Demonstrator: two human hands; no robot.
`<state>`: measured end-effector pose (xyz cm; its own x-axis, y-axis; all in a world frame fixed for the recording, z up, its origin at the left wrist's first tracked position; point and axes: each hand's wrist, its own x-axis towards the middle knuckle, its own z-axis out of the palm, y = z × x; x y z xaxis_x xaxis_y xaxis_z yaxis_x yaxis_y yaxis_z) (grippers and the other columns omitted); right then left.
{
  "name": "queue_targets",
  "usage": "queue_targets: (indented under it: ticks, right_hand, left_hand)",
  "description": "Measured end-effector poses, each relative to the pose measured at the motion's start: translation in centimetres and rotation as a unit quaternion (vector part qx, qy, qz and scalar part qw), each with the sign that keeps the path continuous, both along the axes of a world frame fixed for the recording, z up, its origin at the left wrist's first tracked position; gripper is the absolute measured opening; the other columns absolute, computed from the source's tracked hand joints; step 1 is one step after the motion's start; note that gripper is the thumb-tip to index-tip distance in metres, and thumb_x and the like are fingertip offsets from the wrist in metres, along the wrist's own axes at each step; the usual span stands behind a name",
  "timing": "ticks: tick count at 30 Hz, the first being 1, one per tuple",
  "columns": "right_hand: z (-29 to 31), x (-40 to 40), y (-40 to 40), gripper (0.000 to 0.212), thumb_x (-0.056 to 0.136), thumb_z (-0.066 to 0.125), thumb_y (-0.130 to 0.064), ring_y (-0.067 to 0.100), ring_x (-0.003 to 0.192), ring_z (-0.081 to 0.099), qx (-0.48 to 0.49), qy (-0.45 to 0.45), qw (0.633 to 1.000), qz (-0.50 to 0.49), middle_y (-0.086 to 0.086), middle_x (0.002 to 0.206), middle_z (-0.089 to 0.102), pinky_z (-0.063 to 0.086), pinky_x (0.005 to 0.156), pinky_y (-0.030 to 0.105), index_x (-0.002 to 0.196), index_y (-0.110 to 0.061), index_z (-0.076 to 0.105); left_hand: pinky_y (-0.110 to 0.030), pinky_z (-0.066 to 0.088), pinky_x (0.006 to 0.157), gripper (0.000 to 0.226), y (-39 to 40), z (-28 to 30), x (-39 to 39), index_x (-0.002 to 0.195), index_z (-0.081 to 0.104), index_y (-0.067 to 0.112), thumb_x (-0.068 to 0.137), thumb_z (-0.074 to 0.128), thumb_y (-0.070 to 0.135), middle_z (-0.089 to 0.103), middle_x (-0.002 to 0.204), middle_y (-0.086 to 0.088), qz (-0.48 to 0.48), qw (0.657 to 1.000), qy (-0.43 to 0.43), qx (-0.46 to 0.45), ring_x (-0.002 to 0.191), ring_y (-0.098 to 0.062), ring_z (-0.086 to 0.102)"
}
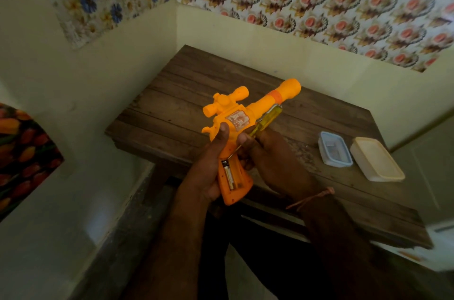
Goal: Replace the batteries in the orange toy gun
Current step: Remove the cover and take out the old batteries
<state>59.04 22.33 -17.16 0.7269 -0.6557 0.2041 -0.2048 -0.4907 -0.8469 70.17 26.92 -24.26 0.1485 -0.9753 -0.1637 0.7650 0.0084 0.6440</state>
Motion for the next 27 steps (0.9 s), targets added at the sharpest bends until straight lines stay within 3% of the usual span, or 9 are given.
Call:
queue_targets:
  ticks: [4, 6, 9, 12, 17, 21, 24, 27]
  right_hand:
    - [-0.2, 0.1, 0.0, 0.017, 0.092, 0.046, -0.036, 0.014, 0.064, 0.062, 0.016, 0.010, 1.000, -0.015, -0.003, 0.073, 0.062, 0.052, 0.058, 0.033, 0.088, -0.025, 0.059]
    - [-0.1, 0.2, -0.2, 0.024, 0.094, 0.047, -0.034, 0.019, 0.063, 0.062, 0.020, 0.023, 0.999, -0.013, 0.006, 0.074, 0.063, 0.052, 0.058, 0.037, 0.088, -0.015, 0.060]
    - [0.4, 0.3, -0.3, 0.029, 0.096, 0.048, -0.033, 0.017, 0.058, 0.061, 0.023, 0.047, 0.999, 0.003, 0.013, 0.071, 0.063, 0.048, 0.051, 0.025, 0.082, -0.010, 0.060]
    - [0.9, 0.2, -0.4, 0.024, 0.099, 0.048, -0.022, 0.008, 0.054, 0.056, 0.087, 0.044, 0.995, 0.011, 0.013, 0.071, 0.057, 0.041, 0.045, 0.015, 0.079, -0.013, 0.057]
    - [0.9, 0.3, -0.5, 0.029, 0.098, 0.047, -0.028, 0.019, 0.059, 0.059, 0.072, 0.059, 0.996, 0.000, 0.022, 0.076, 0.062, 0.044, 0.048, 0.020, 0.081, -0.009, 0.059]
    - [0.9, 0.2, -0.3, 0.032, 0.098, 0.050, -0.026, 0.020, 0.058, 0.059, 0.085, 0.036, 0.996, -0.017, 0.027, 0.077, 0.063, 0.042, 0.047, 0.020, 0.083, 0.000, 0.060]
    - [0.9, -0.1, 0.3, 0.028, 0.096, 0.053, -0.023, 0.012, 0.053, 0.059, 0.109, 0.003, 0.993, -0.039, 0.012, 0.068, 0.063, 0.041, 0.047, 0.019, 0.084, 0.000, 0.063]
    - [1.0, -0.8, 1.1, 0.019, 0.094, 0.057, -0.016, 0.023, 0.063, 0.061, 0.166, -0.091, 0.980, -0.061, 0.013, 0.073, 0.066, 0.047, 0.050, 0.025, 0.092, 0.002, 0.064]
  left_hand:
    - [-0.053, 0.039, 0.107, 0.075, -0.1, -0.3, 0.0, 0.133, 0.059, 0.016, 0.073, 0.063, 0.061, 0.061, 0.132, -0.019, -0.008, 1.000, -0.004, -0.001, 0.113, -0.032, 0.062]
    - [-0.056, 0.034, 0.110, 0.075, -0.1, -0.4, 0.0, 0.133, 0.059, 0.016, 0.073, 0.063, 0.061, 0.060, 0.133, -0.020, -0.011, 1.000, -0.005, -0.011, 0.116, -0.034, 0.059]
    - [-0.060, 0.028, 0.112, 0.075, -0.1, -0.5, 0.0, 0.131, 0.061, 0.015, 0.072, 0.069, 0.060, 0.056, 0.136, -0.022, -0.022, 0.999, 0.005, -0.029, 0.122, -0.039, 0.051]
    - [-0.058, 0.031, 0.112, 0.091, 0.0, -0.7, 0.0, 0.138, 0.056, 0.015, 0.064, 0.080, 0.062, 0.054, 0.139, -0.022, -0.037, 0.999, -0.004, -0.034, 0.128, -0.040, 0.049]
    - [-0.053, 0.036, 0.111, 0.094, 0.0, -0.5, 0.0, 0.136, 0.058, 0.016, 0.058, 0.085, 0.061, 0.060, 0.134, -0.018, -0.045, 0.998, 0.012, -0.031, 0.120, -0.034, 0.058]
    - [-0.053, 0.034, 0.112, 0.087, 0.1, -0.2, 0.0, 0.139, 0.054, 0.015, 0.069, 0.077, 0.060, 0.055, 0.139, -0.020, -0.038, 0.999, 0.018, -0.033, 0.126, -0.036, 0.053]
    - [-0.050, 0.044, 0.103, 0.072, 0.2, -0.1, 0.2, 0.136, 0.056, 0.014, 0.081, 0.058, 0.060, 0.058, 0.135, -0.021, -0.020, 0.999, 0.012, -0.024, 0.119, -0.036, 0.056]
    - [-0.047, 0.050, 0.096, 0.070, 0.2, -0.3, 0.7, 0.138, 0.054, 0.013, 0.087, 0.052, 0.060, 0.060, 0.131, -0.022, -0.006, 1.000, 0.012, -0.019, 0.112, -0.034, 0.061]
